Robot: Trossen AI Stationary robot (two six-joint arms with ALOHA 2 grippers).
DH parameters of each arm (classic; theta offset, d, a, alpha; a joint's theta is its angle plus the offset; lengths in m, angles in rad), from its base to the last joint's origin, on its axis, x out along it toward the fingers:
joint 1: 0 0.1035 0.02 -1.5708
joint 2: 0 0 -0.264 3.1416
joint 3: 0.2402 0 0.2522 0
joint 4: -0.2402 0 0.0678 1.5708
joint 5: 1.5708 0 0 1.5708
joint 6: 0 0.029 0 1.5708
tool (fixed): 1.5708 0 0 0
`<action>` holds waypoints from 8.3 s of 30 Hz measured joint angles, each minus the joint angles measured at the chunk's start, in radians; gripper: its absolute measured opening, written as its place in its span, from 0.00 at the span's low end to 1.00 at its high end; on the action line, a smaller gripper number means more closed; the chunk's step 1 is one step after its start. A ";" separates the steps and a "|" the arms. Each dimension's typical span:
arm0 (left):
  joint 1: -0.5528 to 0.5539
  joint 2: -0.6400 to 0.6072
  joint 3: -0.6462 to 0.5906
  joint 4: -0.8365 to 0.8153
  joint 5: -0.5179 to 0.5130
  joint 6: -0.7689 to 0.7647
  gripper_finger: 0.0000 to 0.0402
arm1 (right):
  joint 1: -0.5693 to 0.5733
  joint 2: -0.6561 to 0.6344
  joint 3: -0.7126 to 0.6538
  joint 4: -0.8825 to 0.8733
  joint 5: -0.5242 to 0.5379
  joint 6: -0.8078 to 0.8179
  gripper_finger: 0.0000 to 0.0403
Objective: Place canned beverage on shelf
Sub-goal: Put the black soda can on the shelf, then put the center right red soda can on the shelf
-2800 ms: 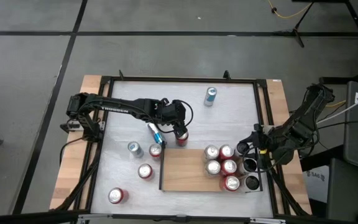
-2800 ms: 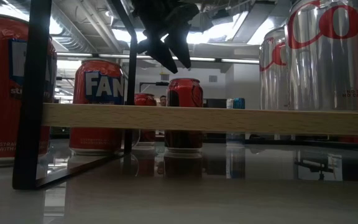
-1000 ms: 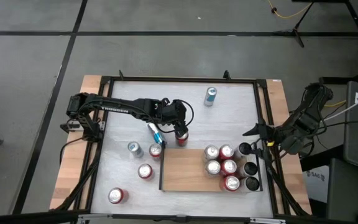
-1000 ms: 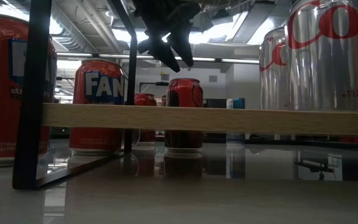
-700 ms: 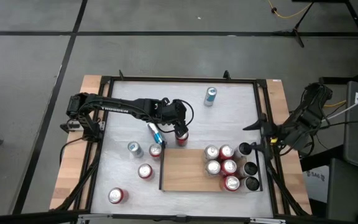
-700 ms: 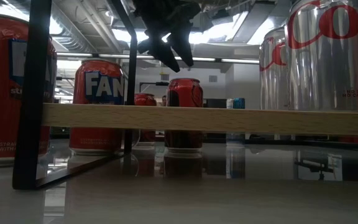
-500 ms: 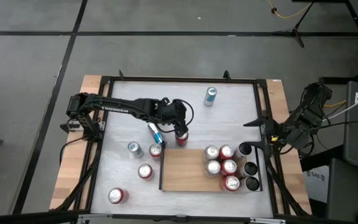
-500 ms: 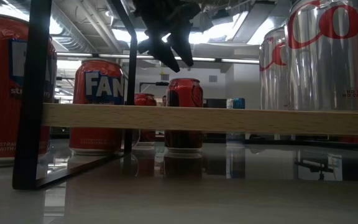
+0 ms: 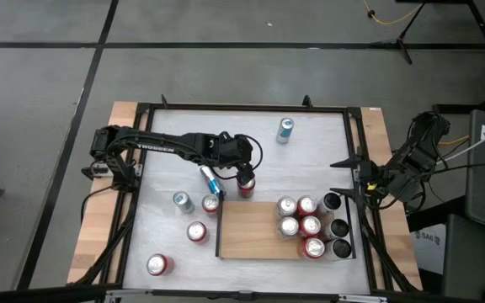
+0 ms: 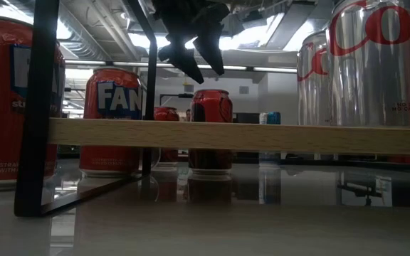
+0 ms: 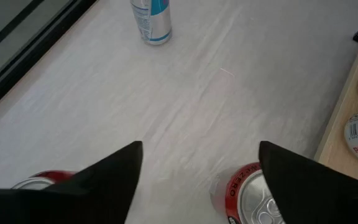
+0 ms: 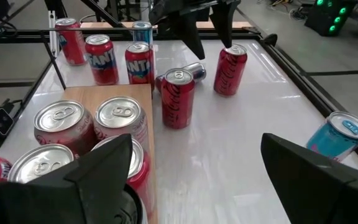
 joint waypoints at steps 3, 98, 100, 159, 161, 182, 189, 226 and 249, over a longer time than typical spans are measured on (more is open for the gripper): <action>0.000 0.000 0.000 0.000 -0.006 0.000 0.87 | 0.000 0.000 0.000 0.000 0.000 -0.006 0.86; -0.085 0.204 0.164 -0.183 0.035 -0.766 0.99 | 0.000 0.008 0.000 0.170 0.460 -0.019 0.86; -0.086 0.206 0.164 -0.189 0.041 -0.766 0.99 | 0.000 0.009 0.000 0.169 0.460 -0.019 0.86; -0.037 0.218 0.168 -0.172 0.151 -0.475 0.73 | 0.000 0.010 0.000 0.153 0.460 -0.019 0.86; -0.035 0.208 0.168 -0.165 0.172 -0.427 0.73 | 0.000 0.010 0.000 0.153 0.460 -0.019 0.86; -0.074 0.146 0.247 -0.083 0.353 -0.047 0.74 | 0.000 0.010 0.000 0.147 0.460 -0.019 0.86; -0.109 0.146 0.254 -0.085 0.348 -0.017 0.74 | 0.000 0.010 0.000 0.148 0.460 -0.019 0.86; -0.182 0.251 0.254 -0.021 0.277 -0.027 0.74 | 0.000 0.010 0.000 0.150 0.407 -0.018 0.86; -0.182 0.257 0.253 -0.002 0.269 -0.026 0.84 | 0.000 0.010 0.000 0.148 0.407 -0.018 0.86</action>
